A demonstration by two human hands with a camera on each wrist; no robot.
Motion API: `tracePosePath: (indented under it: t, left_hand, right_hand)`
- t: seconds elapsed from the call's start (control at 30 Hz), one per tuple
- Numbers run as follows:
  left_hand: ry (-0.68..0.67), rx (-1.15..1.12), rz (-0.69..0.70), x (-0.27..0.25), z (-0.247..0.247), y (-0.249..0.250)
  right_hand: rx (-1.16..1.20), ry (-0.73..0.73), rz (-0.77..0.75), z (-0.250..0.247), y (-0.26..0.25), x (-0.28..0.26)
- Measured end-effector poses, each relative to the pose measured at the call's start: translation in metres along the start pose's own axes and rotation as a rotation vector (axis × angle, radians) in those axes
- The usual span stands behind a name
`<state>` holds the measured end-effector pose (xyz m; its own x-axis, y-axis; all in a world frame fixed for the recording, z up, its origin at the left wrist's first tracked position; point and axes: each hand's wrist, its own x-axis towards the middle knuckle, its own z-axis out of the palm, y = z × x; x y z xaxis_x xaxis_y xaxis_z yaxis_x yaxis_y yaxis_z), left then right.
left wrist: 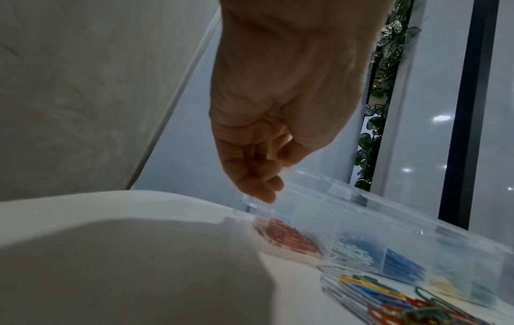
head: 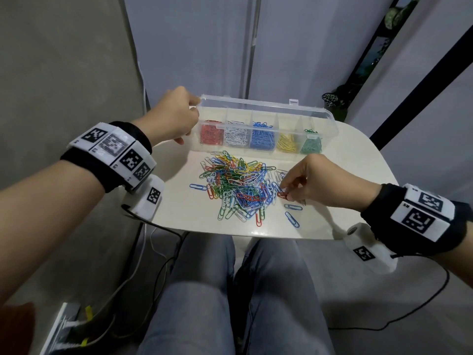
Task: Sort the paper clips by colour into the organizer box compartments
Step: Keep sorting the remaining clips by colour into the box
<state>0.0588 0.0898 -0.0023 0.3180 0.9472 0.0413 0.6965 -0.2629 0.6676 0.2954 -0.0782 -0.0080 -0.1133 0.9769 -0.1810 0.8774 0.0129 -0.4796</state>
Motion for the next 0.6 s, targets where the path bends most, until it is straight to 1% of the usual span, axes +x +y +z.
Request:
tracePosePath:
  t: [0.13,0.3,0.4,0.5,0.6]
  left_hand:
    - [-0.003,-0.004,-0.002,0.0003,0.001,-0.001]
    - [-0.001,-0.011,-0.002,-0.0002,0.0002,-0.0008]
    - [-0.004,-0.013,0.002,-0.0009,-0.0004,-0.001]
    - [-0.007,-0.013,0.001,-0.0015,-0.0009,-0.0008]
    - [-0.006,-0.011,-0.003,-0.0018,-0.0007,-0.0001]
  right_hand:
    - [-0.058,-0.004,-0.002,0.0012,-0.005,0.0001]
    - [-0.091,-0.036,0.062,0.0041,-0.005,0.001]
    - [-0.166,-0.008,0.031,0.0039,-0.0051,0.0004]
    - [-0.183,0.024,0.004,-0.001,-0.0053,0.0004]
    - [-0.179,0.0,-0.006,-0.0001,-0.0074,-0.0005]
